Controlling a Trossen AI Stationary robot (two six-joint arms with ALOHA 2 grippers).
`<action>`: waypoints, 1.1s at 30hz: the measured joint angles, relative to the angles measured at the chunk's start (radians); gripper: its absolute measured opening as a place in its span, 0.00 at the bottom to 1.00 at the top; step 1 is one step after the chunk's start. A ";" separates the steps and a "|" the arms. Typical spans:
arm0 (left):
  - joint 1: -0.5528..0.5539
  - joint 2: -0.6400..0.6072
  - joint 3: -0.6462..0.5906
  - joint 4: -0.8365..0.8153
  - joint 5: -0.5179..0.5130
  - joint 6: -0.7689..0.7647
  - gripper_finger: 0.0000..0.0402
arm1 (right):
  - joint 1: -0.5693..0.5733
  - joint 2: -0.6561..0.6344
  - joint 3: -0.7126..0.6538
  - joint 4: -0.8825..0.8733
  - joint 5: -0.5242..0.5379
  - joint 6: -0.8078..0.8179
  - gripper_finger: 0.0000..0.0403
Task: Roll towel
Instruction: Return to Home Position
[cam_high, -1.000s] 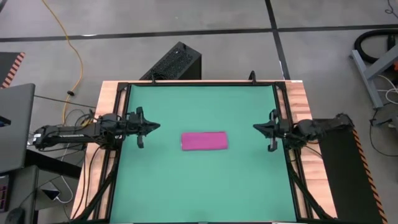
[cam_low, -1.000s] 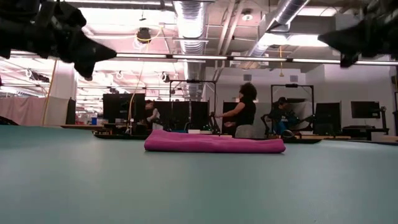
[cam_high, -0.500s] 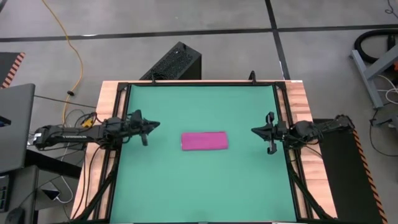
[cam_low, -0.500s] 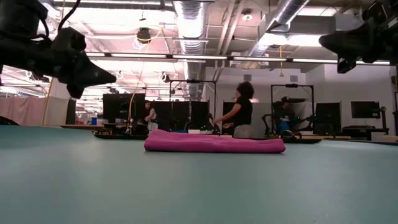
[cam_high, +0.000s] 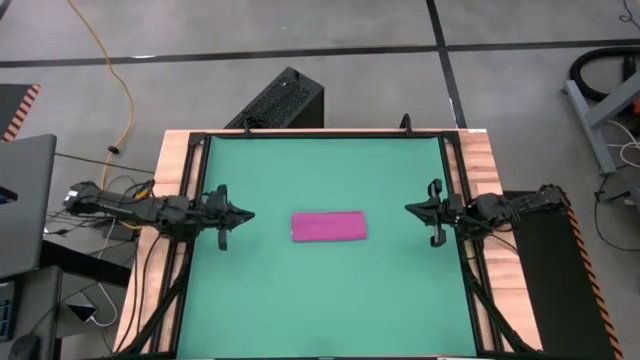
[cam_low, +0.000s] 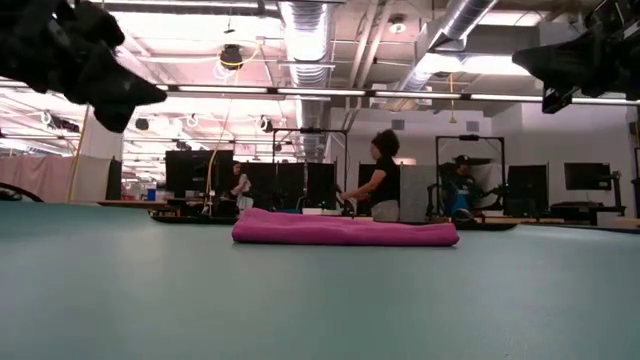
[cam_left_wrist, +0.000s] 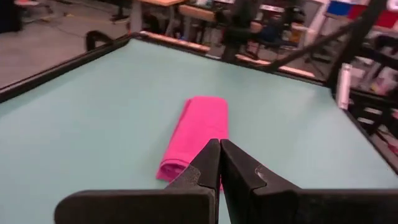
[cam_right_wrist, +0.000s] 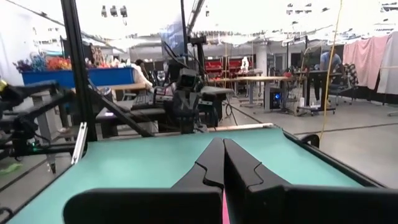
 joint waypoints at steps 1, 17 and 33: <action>-0.002 -0.027 0.004 -0.018 0.014 0.009 0.00 | 0.000 0.000 0.000 0.010 0.000 -0.001 0.04; -0.002 -0.262 -0.065 -0.154 -0.041 0.061 0.00 | 0.000 0.009 0.000 -0.068 -0.002 -0.017 0.04; -0.003 -0.260 -0.073 -0.134 -0.005 0.132 0.00 | -0.011 0.011 0.000 -0.118 -0.007 -0.036 0.07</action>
